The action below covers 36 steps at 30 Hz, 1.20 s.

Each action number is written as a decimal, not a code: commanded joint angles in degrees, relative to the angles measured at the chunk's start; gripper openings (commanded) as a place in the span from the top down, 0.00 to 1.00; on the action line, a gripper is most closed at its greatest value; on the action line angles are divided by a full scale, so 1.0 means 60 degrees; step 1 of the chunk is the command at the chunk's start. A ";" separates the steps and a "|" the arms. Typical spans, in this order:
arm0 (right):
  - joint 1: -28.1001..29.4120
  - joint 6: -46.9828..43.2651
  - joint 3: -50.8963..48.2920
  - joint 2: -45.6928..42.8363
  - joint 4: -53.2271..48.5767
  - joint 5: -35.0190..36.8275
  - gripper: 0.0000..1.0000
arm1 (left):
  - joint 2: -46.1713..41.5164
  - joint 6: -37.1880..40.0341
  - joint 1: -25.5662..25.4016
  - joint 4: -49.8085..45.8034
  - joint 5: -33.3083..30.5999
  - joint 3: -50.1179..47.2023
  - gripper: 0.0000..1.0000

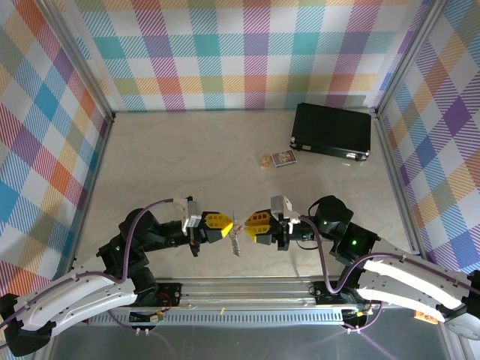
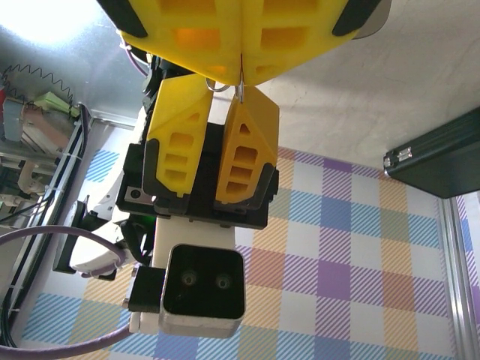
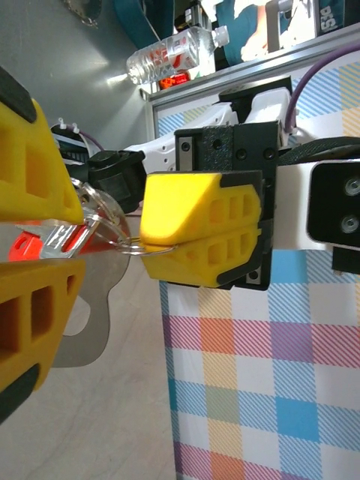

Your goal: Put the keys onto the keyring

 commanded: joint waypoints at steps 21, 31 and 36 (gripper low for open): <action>0.0046 0.0383 0.0511 0.0824 0.0978 -0.0989 0.82 | 0.0003 -0.0110 -0.0077 0.0770 0.0252 -0.0166 1.00; 0.0054 0.0365 0.0548 0.0894 0.1061 -0.0953 0.82 | 0.0056 -0.0130 -0.0079 0.0770 0.0377 -0.0159 1.00; 0.0054 0.0336 0.0553 0.0879 0.1017 -0.0865 0.83 | 0.0049 -0.0154 -0.0074 0.0770 0.0436 -0.0191 1.00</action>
